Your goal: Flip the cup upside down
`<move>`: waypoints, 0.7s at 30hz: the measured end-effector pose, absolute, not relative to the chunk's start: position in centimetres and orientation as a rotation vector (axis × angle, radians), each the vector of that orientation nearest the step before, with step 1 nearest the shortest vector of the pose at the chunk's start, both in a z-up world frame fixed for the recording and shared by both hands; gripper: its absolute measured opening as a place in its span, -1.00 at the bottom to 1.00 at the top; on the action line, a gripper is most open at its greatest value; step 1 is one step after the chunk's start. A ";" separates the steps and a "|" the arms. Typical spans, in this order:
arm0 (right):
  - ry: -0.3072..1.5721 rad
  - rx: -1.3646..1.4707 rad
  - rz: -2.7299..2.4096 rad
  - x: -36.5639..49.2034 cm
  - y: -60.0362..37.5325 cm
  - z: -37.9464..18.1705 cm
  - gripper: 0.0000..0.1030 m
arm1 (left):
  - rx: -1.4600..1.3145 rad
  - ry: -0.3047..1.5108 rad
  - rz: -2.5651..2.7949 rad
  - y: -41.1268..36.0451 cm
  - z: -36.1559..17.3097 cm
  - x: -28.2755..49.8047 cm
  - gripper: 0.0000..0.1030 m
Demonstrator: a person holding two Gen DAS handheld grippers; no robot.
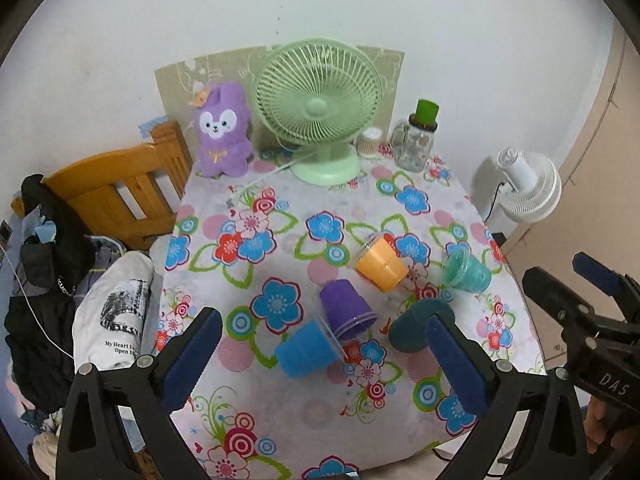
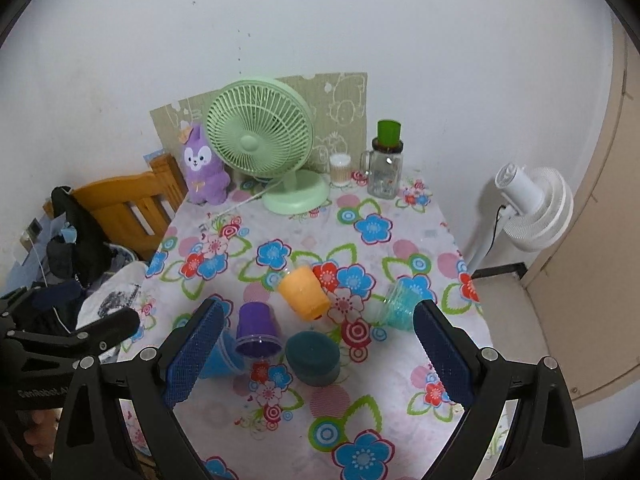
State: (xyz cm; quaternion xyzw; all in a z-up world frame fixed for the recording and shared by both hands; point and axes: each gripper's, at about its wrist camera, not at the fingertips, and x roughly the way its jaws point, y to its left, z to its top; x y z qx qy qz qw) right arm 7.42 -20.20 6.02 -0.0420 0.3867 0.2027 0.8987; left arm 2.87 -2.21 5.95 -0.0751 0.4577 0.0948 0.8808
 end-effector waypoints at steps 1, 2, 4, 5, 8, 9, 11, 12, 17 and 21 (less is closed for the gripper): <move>0.793 -0.092 0.416 7.2 -20.2 6.3 0.89 | -0.157 0.947 0.198 -2.2 6.3 2.7 1.00; 0.787 -0.095 0.411 7.0 -20.2 6.4 0.89 | -0.158 0.944 0.199 -2.2 6.5 2.6 1.00; 0.780 -0.090 0.407 6.7 -20.3 6.8 0.89 | -0.164 0.932 0.200 -2.2 6.9 2.4 1.00; 0.776 -0.084 0.408 6.6 -20.3 6.9 0.89 | -0.169 0.928 0.201 -2.3 7.1 2.3 1.00; 0.778 -0.064 0.418 6.5 -20.4 7.0 0.89 | -0.185 0.925 0.196 -2.3 7.4 2.3 1.00; 0.785 -0.056 0.416 6.6 -20.4 7.0 0.89 | -0.187 0.926 0.193 -2.3 7.4 2.3 1.00; 0.792 -0.050 0.411 6.6 -20.4 6.9 0.89 | -0.183 0.924 0.199 -2.5 7.3 2.3 1.00; 0.797 -0.049 0.409 6.6 -20.4 6.8 0.89 | -0.181 0.923 0.200 -2.6 7.3 2.3 1.00; 0.788 -0.056 0.401 6.7 -20.2 6.8 0.89 | -0.179 0.921 0.200 -2.9 7.2 2.3 1.00; 0.782 -0.058 0.394 6.8 -20.0 6.9 0.89 | -0.172 0.921 0.205 -2.8 7.3 2.3 1.00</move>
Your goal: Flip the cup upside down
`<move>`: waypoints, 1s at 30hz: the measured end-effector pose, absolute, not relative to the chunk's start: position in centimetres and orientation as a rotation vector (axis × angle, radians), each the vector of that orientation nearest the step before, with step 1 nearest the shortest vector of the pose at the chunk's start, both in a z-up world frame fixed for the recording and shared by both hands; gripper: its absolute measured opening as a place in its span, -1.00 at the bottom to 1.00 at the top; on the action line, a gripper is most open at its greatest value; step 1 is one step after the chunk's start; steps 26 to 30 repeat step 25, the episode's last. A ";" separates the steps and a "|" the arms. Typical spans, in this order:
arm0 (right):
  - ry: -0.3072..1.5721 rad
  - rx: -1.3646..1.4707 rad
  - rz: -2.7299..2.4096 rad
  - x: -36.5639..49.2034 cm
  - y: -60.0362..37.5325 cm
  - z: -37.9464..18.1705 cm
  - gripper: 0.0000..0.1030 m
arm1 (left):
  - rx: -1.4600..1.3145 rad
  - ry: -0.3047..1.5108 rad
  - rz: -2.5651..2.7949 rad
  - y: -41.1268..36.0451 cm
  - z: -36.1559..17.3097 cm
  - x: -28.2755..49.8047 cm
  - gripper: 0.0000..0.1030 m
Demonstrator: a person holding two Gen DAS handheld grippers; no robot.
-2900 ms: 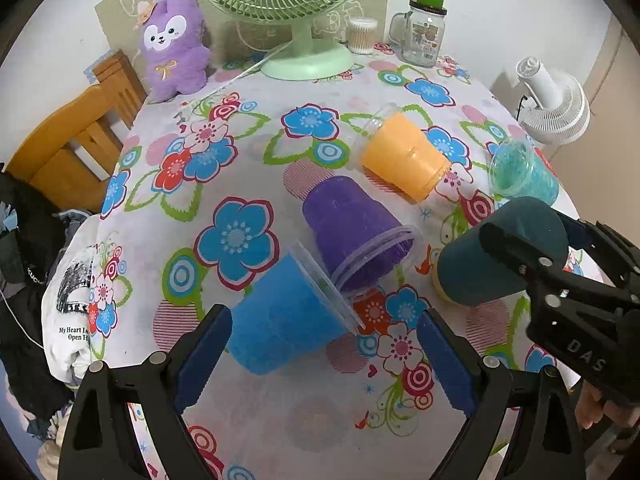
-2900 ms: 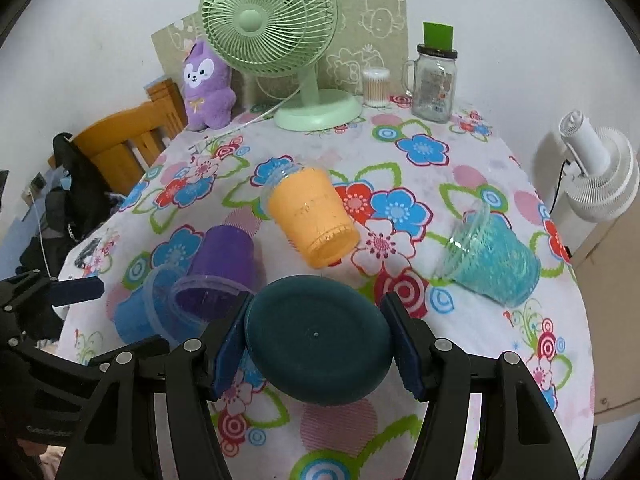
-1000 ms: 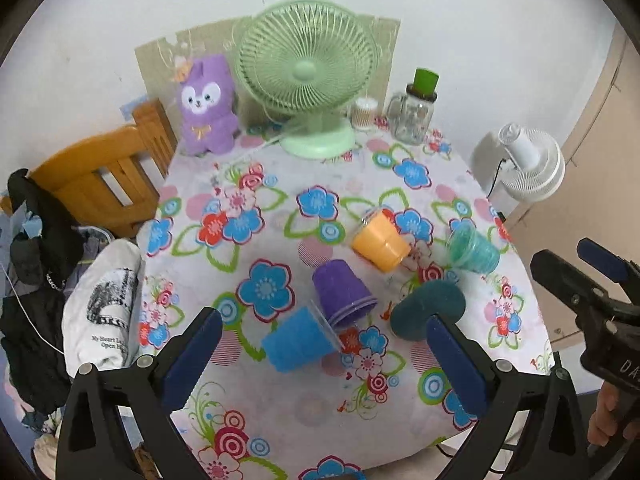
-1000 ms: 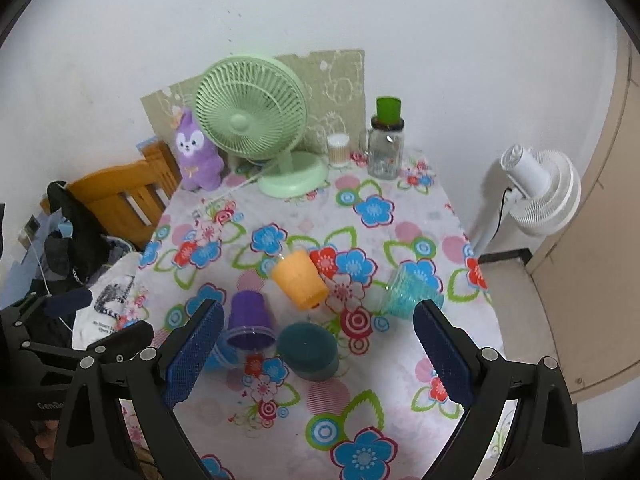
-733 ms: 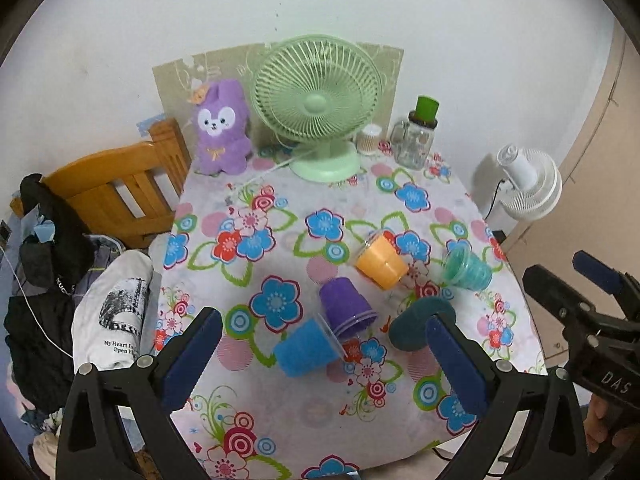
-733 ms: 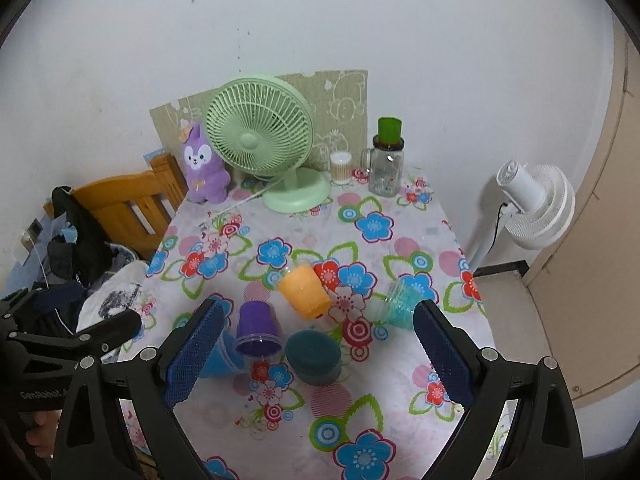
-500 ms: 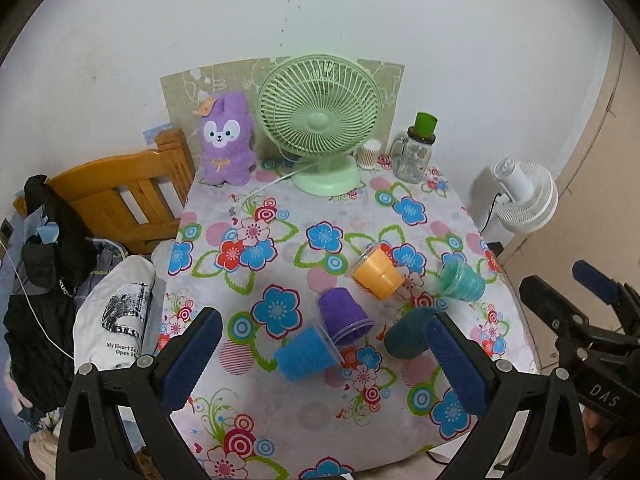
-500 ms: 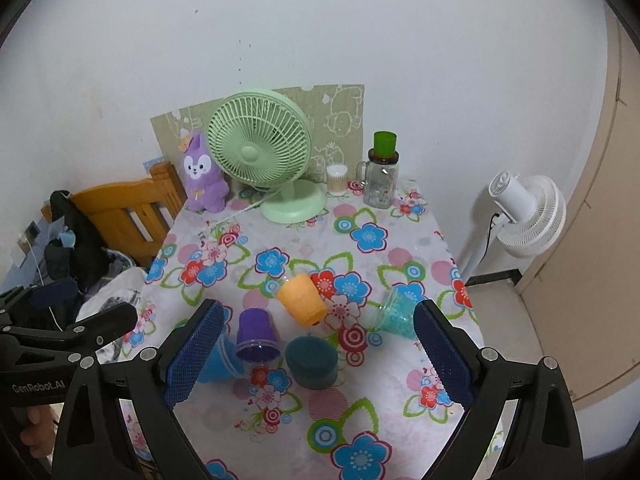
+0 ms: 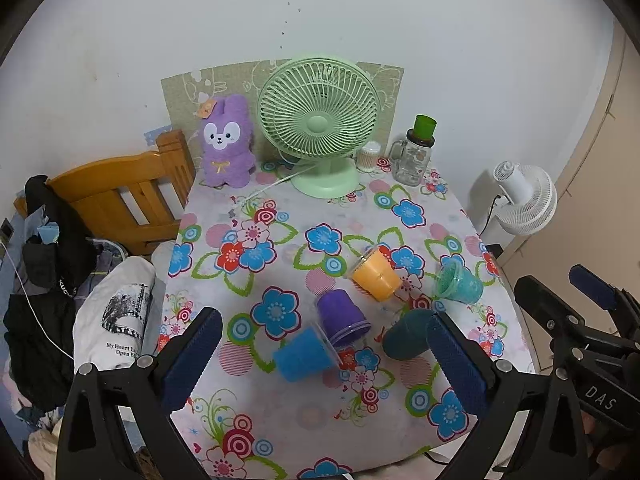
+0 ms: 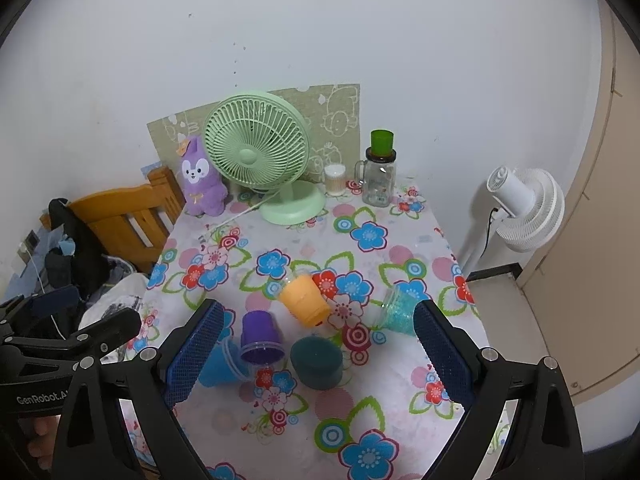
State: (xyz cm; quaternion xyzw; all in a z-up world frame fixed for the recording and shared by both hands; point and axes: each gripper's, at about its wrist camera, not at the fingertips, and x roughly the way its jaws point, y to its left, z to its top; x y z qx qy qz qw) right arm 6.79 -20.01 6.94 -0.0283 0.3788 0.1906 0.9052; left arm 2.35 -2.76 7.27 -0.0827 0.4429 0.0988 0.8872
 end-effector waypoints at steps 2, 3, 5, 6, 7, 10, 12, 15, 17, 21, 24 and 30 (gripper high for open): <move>0.782 -0.060 0.392 6.8 -20.0 7.0 0.89 | -0.172 0.920 0.204 -2.7 7.3 2.4 1.00; 0.781 -0.063 0.390 6.7 -20.0 7.0 0.89 | -0.172 0.922 0.207 -2.7 7.3 2.4 1.00; 0.779 -0.070 0.388 6.8 -19.9 7.1 0.89 | -0.166 0.920 0.213 -2.6 7.4 2.4 1.00; 0.780 -0.072 0.387 6.8 -19.8 7.1 0.89 | -0.163 0.920 0.217 -2.5 7.4 2.4 1.00; 0.781 -0.073 0.386 6.8 -19.7 7.0 0.89 | -0.162 0.921 0.219 -2.4 7.4 2.4 1.00; 0.785 -0.068 0.390 6.8 -19.7 7.0 0.89 | -0.159 0.921 0.222 -2.3 7.5 2.4 1.00; 0.792 -0.065 0.391 6.9 -19.7 6.9 0.89 | -0.156 0.922 0.224 -2.2 7.4 2.4 1.00; 0.795 -0.067 0.392 6.9 -19.6 6.8 0.89 | -0.156 0.924 0.223 -2.2 7.4 2.5 1.00; 0.795 -0.066 0.390 6.9 -19.5 6.8 0.89 | -0.158 0.925 0.221 -2.1 7.3 2.4 0.99; 0.808 -0.074 0.389 7.1 -19.5 6.5 0.89 | -0.156 0.928 0.223 -2.0 7.2 2.4 1.00; 0.827 -0.072 0.395 7.4 -19.6 6.0 0.89 | -0.158 0.939 0.224 -2.0 6.8 2.5 1.00; 0.830 -0.072 0.395 7.5 -19.5 5.9 0.89 | -0.160 0.945 0.223 -1.9 6.7 2.5 1.00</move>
